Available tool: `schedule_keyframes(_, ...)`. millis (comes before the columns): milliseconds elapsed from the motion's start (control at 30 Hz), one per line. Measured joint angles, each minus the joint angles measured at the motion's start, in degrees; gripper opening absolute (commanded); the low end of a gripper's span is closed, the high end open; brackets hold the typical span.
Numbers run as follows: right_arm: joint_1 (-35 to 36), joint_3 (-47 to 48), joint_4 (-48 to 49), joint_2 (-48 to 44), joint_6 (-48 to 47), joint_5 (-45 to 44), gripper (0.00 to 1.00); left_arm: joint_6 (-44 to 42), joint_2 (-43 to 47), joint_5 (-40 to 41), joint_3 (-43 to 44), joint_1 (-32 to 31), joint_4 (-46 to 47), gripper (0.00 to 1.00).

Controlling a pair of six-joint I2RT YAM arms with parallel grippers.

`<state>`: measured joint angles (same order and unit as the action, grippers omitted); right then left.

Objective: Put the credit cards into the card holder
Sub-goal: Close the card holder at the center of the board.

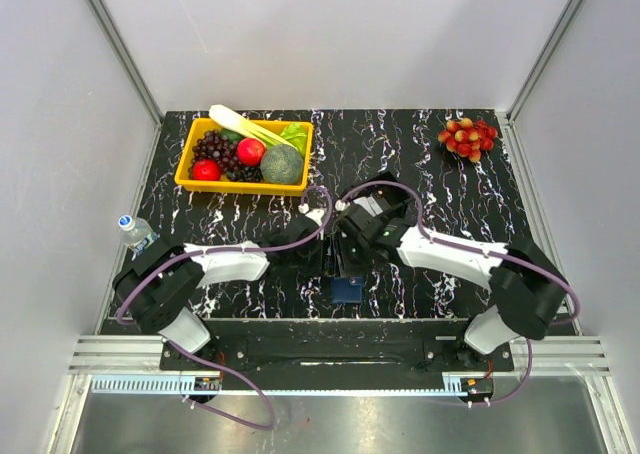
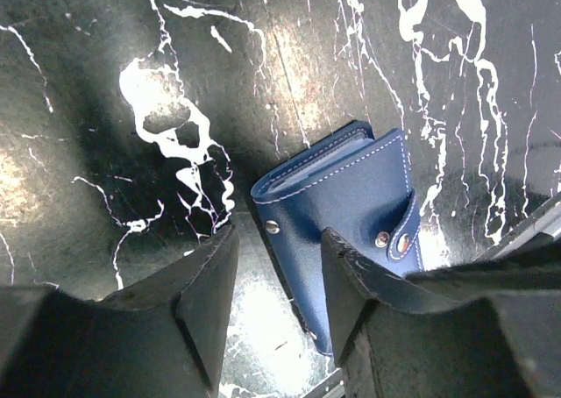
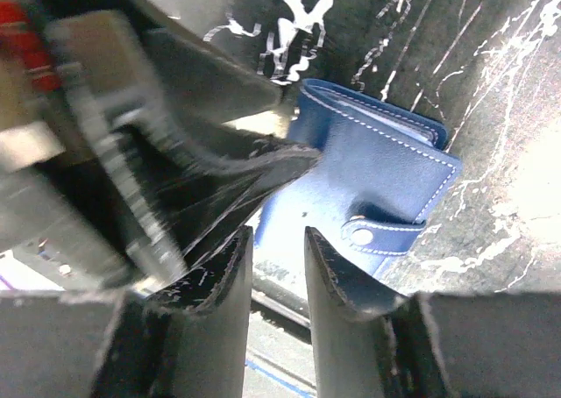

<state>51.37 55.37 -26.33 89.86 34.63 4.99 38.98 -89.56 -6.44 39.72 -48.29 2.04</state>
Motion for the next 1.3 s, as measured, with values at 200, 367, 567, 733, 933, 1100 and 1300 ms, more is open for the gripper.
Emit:
schedule_keyframes(200,0.1,-0.7,0.0,-8.2,1.5,-3.1,0.38,0.6,1.7,0.5,-1.6,-0.2,0.3,0.51)
schedule_keyframes(367,1.0,-0.5,-5.9,-8.3,5.3,-9.9,0.43,0.6,2.6,0.7,-2.1,-0.2,0.1,0.52)
schedule_keyframes(567,6.3,3.6,-13.7,-1.0,8.5,-16.3,0.46,0.6,2.8,0.7,-2.3,-0.2,0.0,0.52)
schedule_keyframes(733,8.6,7.6,-16.7,3.0,10.1,-19.6,0.45,0.6,2.8,0.7,-2.3,-0.2,0.0,0.52)
schedule_keyframes(933,8.8,8.7,-18.6,5.1,11.2,-22.3,0.44,0.6,2.8,0.7,-2.4,-0.2,-0.1,0.52)
schedule_keyframes(1100,8.8,8.7,-19.8,6.1,11.8,-24.2,0.4,0.6,2.8,0.7,-2.4,-0.2,-0.1,0.52)
schedule_keyframes(1300,8.8,8.7,-19.6,6.3,11.9,-24.7,0.4,0.6,2.8,0.7,-2.4,-0.2,-0.1,0.52)
